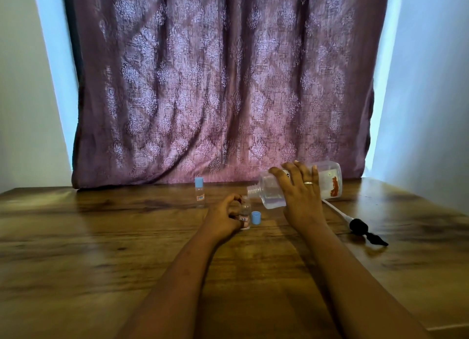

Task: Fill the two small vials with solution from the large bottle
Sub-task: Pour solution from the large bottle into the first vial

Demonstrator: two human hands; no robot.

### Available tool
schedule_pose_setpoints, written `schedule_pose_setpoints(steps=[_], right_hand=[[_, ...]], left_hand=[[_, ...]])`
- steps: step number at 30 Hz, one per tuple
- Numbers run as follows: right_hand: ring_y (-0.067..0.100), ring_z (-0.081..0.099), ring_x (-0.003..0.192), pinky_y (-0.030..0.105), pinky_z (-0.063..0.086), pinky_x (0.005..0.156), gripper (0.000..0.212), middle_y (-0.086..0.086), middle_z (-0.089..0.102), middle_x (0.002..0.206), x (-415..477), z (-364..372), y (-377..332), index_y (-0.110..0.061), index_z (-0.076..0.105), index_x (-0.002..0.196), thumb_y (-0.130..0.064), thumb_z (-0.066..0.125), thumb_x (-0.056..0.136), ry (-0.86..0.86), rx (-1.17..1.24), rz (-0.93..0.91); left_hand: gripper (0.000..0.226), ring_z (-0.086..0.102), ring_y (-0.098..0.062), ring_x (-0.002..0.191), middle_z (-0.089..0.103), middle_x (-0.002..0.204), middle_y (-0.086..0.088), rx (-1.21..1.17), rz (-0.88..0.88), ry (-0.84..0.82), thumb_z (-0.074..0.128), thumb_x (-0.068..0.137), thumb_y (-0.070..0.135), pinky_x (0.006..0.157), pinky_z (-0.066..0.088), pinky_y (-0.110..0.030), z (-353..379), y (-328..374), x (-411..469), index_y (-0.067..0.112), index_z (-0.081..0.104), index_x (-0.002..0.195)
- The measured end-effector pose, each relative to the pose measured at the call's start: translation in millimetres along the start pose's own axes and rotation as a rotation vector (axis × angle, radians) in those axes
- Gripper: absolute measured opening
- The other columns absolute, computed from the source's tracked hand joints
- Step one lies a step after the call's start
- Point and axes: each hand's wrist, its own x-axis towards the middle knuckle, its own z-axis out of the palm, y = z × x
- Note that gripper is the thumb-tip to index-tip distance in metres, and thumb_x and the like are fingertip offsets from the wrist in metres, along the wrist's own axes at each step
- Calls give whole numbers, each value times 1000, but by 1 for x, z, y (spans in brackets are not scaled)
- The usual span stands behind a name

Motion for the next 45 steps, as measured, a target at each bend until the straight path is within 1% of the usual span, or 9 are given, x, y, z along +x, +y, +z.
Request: schedule_pose_setpoints(steps=[8, 11, 13, 20, 27, 30, 32, 34, 45], right_hand=[[35, 30, 132, 45, -1, 113, 85, 11, 47, 133, 0, -2, -1, -26, 43, 129, 4, 71, 55, -14, -2, 10], [35, 30, 133, 46, 1, 113, 87, 10, 47, 134, 0, -1, -1, -26, 41, 129, 5, 71, 54, -21, -10, 11], [35, 30, 132, 45, -1, 113, 88, 10, 47, 133, 0, 0, -1, -27, 39, 129, 5, 71, 53, -18, -16, 11], [34, 29, 132, 47, 2, 113, 86, 9, 47, 133, 0, -2, -2, -26, 43, 130, 7, 67, 54, -19, -19, 15], [34, 30, 132, 48, 4, 113, 90, 9, 47, 133, 0, -2, -2, -27, 41, 129, 9, 69, 52, -16, -16, 16], [34, 29, 133, 46, 1, 113, 87, 9, 47, 133, 0, -2, -2, -27, 42, 129, 7, 69, 54, -17, -9, 14], [34, 28, 133, 45, -1, 113, 85, 10, 47, 133, 0, -3, -2, -26, 42, 129, 6, 69, 55, -23, -10, 16], [34, 28, 133, 44, -2, 113, 85, 10, 47, 134, 0, -5, -3, -26, 43, 130, 6, 69, 55, -28, -13, 21], [35, 29, 133, 42, -8, 112, 88, 10, 46, 134, 0, -5, -3, -26, 42, 131, 5, 71, 54, -48, -21, 25]], left_hand=[[49, 73, -24, 93, 74, 102, 0, 24, 16, 16, 72, 77, -4, 80, 59, -58, 0, 1, 0, 38, 60, 100], [44, 73, -24, 93, 74, 103, -1, 27, 11, 20, 74, 78, 0, 79, 61, -54, 1, 1, 0, 36, 60, 100], [41, 72, -23, 92, 74, 105, -2, 28, 13, 19, 75, 80, 3, 73, 61, -44, 1, 1, 1, 33, 60, 104], [32, 69, -17, 84, 75, 101, 0, 58, 38, 37, 75, 83, 12, 62, 50, -28, 3, 4, 0, 29, 61, 105], [33, 67, -18, 81, 75, 102, -2, 54, 44, 41, 76, 82, 11, 62, 47, -28, 2, 3, 1, 29, 62, 106], [33, 70, -20, 89, 75, 102, 0, 81, 71, 52, 76, 80, 12, 73, 57, -40, 2, 2, 2, 29, 63, 106], [34, 71, -21, 93, 75, 101, 3, 98, 75, 66, 78, 79, 14, 83, 58, -48, 2, 1, 2, 31, 63, 105], [37, 70, -21, 94, 74, 101, 4, 98, 70, 73, 79, 78, 14, 86, 58, -50, 2, 1, 3, 30, 63, 108], [38, 70, -22, 97, 74, 105, 0, 82, 67, 56, 77, 80, 12, 87, 58, -47, 3, 5, 0, 23, 62, 114]])
